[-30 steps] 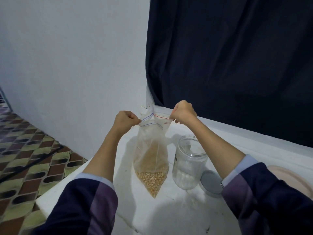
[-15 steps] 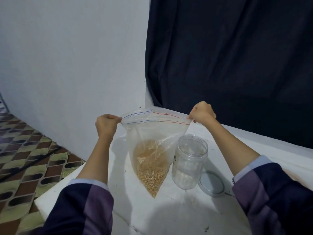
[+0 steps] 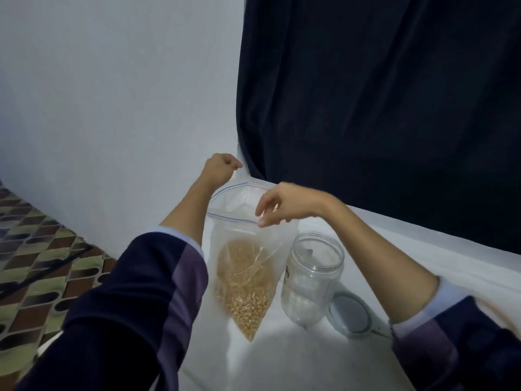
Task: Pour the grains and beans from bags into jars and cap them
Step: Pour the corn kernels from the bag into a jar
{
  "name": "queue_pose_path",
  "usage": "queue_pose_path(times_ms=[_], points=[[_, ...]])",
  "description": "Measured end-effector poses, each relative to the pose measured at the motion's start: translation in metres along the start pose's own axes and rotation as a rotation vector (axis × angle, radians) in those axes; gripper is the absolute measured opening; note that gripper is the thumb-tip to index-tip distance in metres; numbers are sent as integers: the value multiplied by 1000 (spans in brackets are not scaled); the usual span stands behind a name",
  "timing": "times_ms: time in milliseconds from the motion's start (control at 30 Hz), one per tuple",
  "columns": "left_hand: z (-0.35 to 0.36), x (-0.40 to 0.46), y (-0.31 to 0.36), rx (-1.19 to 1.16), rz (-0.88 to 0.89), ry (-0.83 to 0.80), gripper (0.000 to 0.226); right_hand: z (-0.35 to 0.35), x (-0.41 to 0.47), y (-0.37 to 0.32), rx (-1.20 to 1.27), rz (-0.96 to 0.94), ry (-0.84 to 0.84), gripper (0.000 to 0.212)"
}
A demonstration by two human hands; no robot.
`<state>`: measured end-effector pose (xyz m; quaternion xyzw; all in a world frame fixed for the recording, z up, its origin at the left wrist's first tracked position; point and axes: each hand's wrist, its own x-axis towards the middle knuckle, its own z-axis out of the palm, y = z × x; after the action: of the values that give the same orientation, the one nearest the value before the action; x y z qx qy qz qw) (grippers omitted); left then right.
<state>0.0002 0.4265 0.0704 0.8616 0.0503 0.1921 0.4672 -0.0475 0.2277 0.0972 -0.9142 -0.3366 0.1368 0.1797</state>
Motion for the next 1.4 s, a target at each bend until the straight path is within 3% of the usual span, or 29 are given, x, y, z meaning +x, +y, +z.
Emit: queue_pose_path(times_ms=[67,200,367,467,633,833,900,967,1067,1133,1200,1267,1333,1400], points=[[8,7,7,153,27,-153,22,14,8,-1,-159,11,43,39],[20,18,11,324,-85,-354,45,26,21,1,-89,-17,88,27],[22,15,6,315,-191,-418,14,18,28,1,87,-44,210,21],[4,15,1,144,-258,-289,8,10,28,0,217,-42,314,19],[-38,10,9,-34,-299,82,27,-10,22,4,344,-21,403,21],[-60,-4,5,-189,-231,396,30,-30,3,12,256,25,479,13],[-68,-14,9,-228,-246,457,21,-37,1,23,159,74,487,16],[-74,-24,15,-269,-284,505,9,-45,0,36,88,125,478,19],[-73,-31,10,-245,-324,505,13,-52,0,50,93,214,516,17],[-61,-37,2,-251,-343,488,16,-49,2,49,-105,267,439,24],[-46,-43,-1,-295,-368,469,16,-39,8,44,-323,279,299,8],[-38,-45,2,-372,-372,461,12,-33,15,38,-315,243,281,27],[-37,-46,9,-436,-390,459,22,-31,19,24,-161,200,323,52],[-37,-47,13,-476,-390,458,27,-29,24,7,-37,108,335,61]])
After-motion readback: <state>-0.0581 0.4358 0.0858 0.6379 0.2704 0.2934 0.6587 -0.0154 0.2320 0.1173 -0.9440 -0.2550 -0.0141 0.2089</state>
